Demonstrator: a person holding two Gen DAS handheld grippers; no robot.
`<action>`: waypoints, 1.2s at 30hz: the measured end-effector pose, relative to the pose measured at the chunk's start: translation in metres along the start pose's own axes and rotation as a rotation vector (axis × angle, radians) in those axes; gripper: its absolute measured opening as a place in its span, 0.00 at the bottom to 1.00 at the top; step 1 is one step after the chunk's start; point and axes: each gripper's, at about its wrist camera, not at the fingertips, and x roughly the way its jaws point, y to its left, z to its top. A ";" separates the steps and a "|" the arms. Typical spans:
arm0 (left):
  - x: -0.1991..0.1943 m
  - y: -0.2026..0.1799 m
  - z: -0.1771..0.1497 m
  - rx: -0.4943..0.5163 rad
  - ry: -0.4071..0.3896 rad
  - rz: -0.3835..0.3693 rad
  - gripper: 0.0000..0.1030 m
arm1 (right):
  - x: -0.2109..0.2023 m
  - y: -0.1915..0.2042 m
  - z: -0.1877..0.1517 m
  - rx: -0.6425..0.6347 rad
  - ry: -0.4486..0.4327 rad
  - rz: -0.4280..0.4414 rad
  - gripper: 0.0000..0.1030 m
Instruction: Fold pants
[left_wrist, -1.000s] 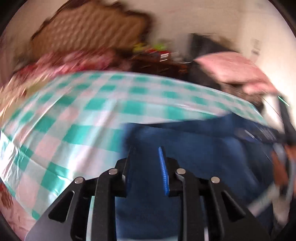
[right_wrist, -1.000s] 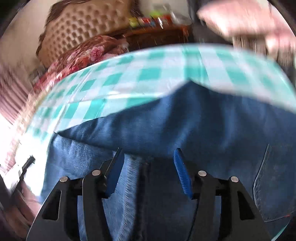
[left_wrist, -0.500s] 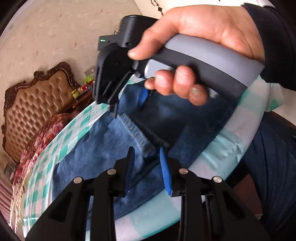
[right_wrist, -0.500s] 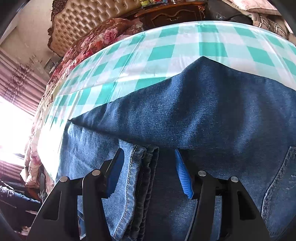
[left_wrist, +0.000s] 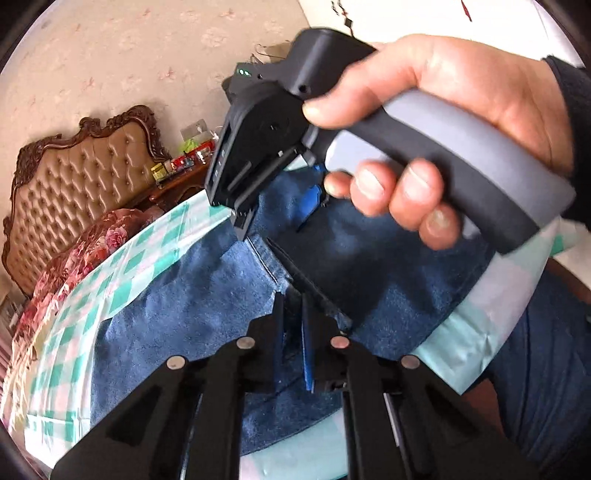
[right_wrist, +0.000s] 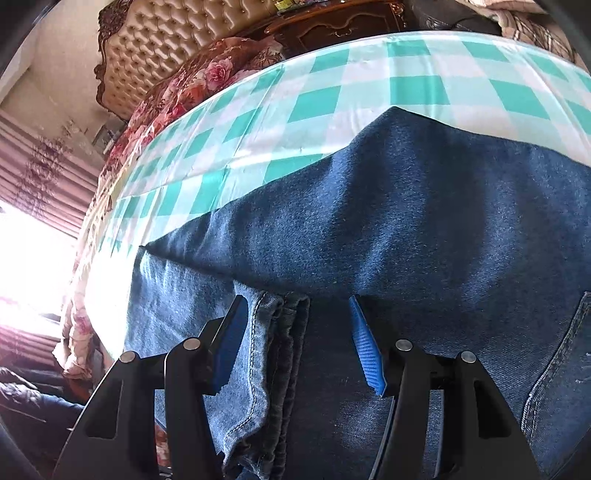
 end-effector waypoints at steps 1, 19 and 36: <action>-0.002 0.002 0.001 -0.011 -0.016 0.006 0.08 | 0.000 0.002 -0.001 -0.007 0.000 -0.008 0.54; 0.013 -0.006 -0.009 0.013 0.019 -0.023 0.08 | -0.016 0.019 -0.004 -0.105 -0.036 -0.053 0.33; 0.001 -0.004 -0.011 0.012 -0.004 -0.073 0.46 | -0.014 0.015 -0.010 -0.112 -0.050 -0.085 0.25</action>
